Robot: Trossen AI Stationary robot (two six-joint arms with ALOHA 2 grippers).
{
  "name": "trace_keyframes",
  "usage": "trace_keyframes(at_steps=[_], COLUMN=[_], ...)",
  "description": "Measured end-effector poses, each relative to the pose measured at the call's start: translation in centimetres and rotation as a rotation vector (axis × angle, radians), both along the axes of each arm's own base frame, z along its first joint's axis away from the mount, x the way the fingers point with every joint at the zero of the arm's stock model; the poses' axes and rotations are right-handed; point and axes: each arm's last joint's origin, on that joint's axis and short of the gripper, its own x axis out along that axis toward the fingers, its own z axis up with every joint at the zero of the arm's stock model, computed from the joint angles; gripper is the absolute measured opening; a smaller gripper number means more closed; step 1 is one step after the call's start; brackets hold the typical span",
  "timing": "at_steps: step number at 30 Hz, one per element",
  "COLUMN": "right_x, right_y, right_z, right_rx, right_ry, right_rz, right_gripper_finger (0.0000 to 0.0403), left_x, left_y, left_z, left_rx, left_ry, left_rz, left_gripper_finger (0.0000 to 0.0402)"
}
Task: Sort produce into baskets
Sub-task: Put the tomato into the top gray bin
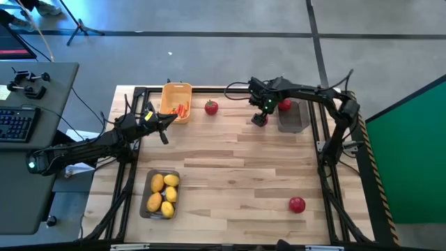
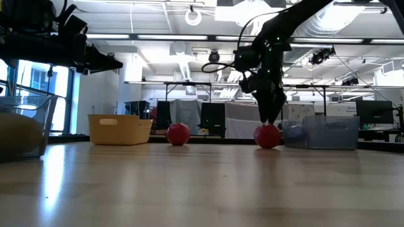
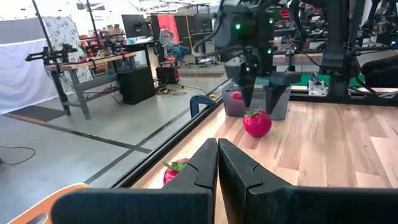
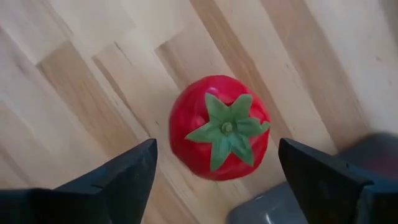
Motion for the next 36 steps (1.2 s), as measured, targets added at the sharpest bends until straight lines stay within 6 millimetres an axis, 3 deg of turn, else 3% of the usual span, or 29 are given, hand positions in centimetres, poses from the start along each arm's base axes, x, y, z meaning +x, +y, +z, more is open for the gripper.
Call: trace_keyframes(at_steps=[12, 19, 23, 27, 32, 36], right_x=[0.7, 0.8, 0.5, -0.7, -4.8, -8.3], right_y=[-0.3, -0.3, -0.1, 0.3, 0.2, -0.5], right_z=[-2.1, -2.0, -0.4, 2.4, 6.2, 8.1], right_rx=[0.057, 0.05, 0.027, -0.022, -0.157, -0.251], right_ry=[0.015, 0.005, -0.035, -0.078, 0.013, 0.054], right_rz=[0.055, 0.053, 0.028, -0.026, -0.248, -0.473], right_gripper_finger=[0.0323, 0.0259, 0.0215, 0.0202, 0.0207, 0.0207], left_x=[0.0, 0.0, 0.0, 0.0, 0.0, 0.0], left_y=[0.0, 0.0, 0.0, 0.0, 0.0, 0.0], left_z=[0.0, 0.0, 0.0, 0.0, 0.0, 0.0], left_rx=[-0.001, -0.001, 0.0, -0.001, -0.001, -0.001], left_ry=[0.0, 0.0, 0.001, 0.001, 0.002, 0.002], left_rz=[0.0, 0.0, 0.0, 0.0, 0.0, 0.0], left_gripper_finger=[0.0, 0.0, 0.0, 0.0, 0.0, 0.0])
